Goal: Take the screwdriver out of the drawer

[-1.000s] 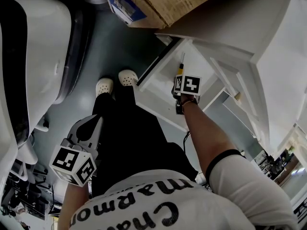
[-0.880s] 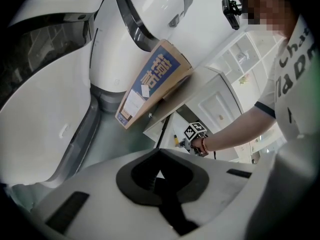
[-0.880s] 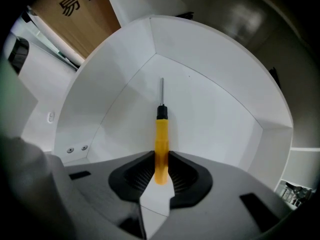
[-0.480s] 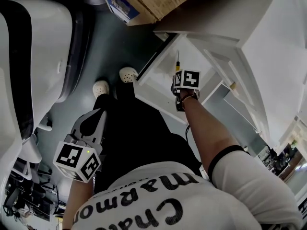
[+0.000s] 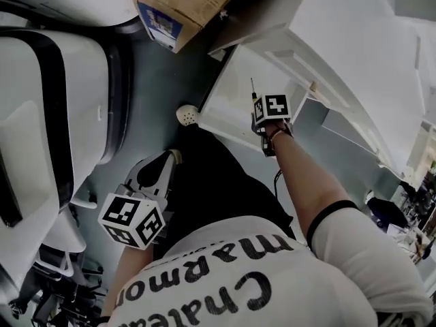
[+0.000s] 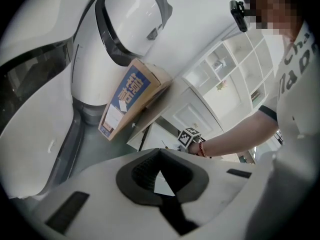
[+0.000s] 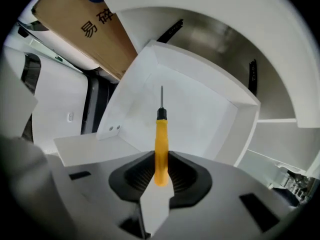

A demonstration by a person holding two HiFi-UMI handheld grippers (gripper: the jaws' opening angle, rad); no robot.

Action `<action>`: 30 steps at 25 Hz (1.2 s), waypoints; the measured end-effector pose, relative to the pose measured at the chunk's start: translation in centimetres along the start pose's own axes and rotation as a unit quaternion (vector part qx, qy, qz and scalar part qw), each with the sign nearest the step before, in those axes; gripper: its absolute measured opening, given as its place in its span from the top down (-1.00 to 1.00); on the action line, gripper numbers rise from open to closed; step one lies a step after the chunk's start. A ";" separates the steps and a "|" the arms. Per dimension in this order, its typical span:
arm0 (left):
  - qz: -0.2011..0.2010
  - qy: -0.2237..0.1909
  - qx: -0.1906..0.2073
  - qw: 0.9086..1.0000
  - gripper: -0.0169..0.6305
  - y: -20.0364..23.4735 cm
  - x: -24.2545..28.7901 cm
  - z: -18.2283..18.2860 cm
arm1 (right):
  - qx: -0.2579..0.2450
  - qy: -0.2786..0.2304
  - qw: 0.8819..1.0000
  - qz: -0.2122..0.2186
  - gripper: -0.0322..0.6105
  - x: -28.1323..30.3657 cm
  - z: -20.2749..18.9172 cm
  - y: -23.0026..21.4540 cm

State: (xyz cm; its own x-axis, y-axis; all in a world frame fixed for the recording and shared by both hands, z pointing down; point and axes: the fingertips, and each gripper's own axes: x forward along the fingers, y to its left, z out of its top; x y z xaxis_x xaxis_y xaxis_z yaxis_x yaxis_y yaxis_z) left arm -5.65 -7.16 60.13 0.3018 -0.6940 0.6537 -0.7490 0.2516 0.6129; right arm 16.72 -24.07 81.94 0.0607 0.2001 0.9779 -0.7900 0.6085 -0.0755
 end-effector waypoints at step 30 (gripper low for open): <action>-0.101 -0.120 0.183 0.971 0.88 -13.4 -11.3 12.2 | 0.021 -0.334 0.940 0.073 0.62 -29.9 -4.0 6.6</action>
State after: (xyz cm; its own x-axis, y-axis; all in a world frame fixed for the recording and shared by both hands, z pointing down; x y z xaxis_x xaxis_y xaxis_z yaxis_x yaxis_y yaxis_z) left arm -6.23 -10.88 39.12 0.3513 -0.8523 0.3876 -0.8613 -0.1319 0.4908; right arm 12.09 -22.97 51.41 -0.4355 -0.2550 0.8633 -0.7843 0.5782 -0.2249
